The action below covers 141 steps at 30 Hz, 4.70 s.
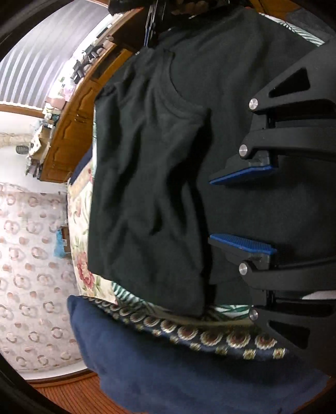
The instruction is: Fold small clothes
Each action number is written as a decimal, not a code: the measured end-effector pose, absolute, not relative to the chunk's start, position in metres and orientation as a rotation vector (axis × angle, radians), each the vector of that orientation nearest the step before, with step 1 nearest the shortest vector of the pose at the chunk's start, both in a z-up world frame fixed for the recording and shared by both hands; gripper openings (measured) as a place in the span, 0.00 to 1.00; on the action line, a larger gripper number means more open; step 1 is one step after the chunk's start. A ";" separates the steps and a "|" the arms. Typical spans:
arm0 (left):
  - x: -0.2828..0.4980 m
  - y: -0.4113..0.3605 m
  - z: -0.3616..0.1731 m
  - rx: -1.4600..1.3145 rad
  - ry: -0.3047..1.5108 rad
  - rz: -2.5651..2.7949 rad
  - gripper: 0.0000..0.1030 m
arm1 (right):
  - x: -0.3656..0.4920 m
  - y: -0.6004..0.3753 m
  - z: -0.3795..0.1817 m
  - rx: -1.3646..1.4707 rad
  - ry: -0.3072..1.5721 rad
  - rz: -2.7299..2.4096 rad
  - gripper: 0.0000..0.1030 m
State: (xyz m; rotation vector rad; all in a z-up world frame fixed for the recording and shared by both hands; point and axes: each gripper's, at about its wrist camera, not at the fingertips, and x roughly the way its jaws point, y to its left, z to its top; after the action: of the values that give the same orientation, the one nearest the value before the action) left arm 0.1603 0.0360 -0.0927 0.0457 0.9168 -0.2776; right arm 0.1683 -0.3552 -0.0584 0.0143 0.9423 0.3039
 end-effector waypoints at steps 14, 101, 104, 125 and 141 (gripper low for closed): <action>0.154 0.023 -0.104 0.081 0.863 -0.284 0.51 | 0.166 -0.351 -0.066 0.078 0.946 0.336 0.60; -0.007 0.068 -0.027 -0.165 0.573 -0.220 0.01 | 0.004 -0.351 0.041 -0.063 0.673 0.442 0.01; -0.003 0.070 -0.041 -0.140 0.623 -0.188 0.06 | -0.008 -0.347 0.029 -0.088 0.731 0.445 0.01; 0.023 0.082 -0.084 -0.068 0.760 -0.102 0.37 | 0.084 -0.345 0.003 -0.117 0.707 0.363 0.40; 0.046 0.083 -0.117 -0.044 0.835 -0.054 0.38 | 0.241 -0.347 -0.062 -0.052 0.902 0.261 0.11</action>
State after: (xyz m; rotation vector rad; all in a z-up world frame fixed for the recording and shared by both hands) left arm 0.0464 0.0832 -0.1169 -0.0436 0.8347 -0.0542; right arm 0.2407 -0.3472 -0.0619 -0.0520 0.9022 0.2608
